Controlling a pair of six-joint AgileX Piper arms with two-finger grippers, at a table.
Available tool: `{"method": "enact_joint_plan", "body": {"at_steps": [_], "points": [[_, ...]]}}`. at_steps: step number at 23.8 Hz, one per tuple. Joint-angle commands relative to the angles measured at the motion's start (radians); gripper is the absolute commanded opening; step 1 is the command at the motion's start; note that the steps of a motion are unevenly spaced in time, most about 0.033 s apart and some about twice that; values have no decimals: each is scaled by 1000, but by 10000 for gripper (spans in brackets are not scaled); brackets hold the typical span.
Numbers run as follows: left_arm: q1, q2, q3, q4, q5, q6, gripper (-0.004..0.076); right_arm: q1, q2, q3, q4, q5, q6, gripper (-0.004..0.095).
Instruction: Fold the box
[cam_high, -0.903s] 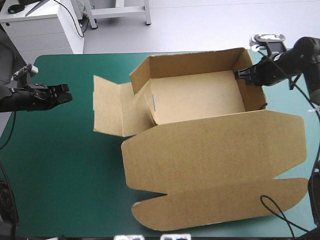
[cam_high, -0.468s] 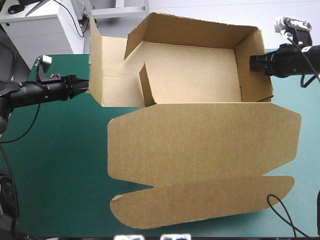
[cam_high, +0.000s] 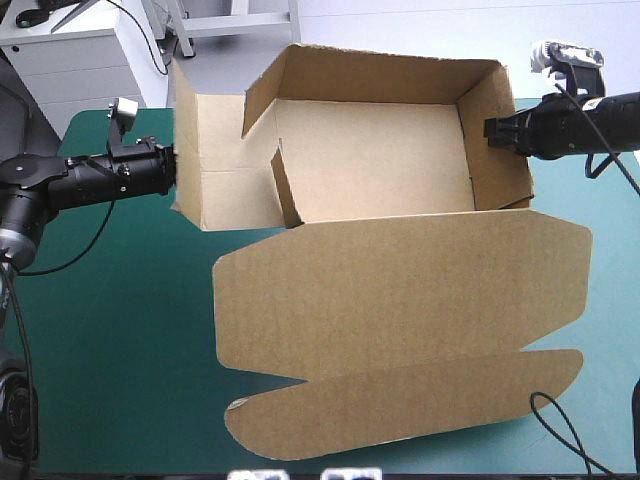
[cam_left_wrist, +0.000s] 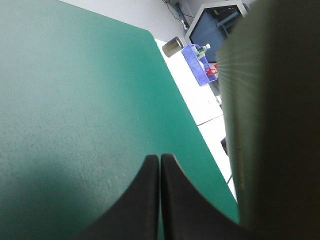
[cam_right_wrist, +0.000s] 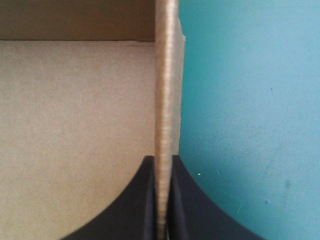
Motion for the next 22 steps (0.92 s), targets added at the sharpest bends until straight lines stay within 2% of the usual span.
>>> {"method": "enact_joint_plan", "body": {"at_steps": [1, 9, 19, 22], "points": [[-7, -80, -25, -61, 87, 7, -8, 23, -41, 36, 52, -145, 13, -17], [-8, -142, -25, 7, 83, -10, -8, 183, -39, 187, 50, -421, -33, -18], [-8, -142, -25, 7, 83, -8, -1, 251, -20, 187, 27, -505, -35, -17], [-16, -142, -25, 10, 83, -10, 67, 251, -6, 187, 39, -521, -35, -17]]}}
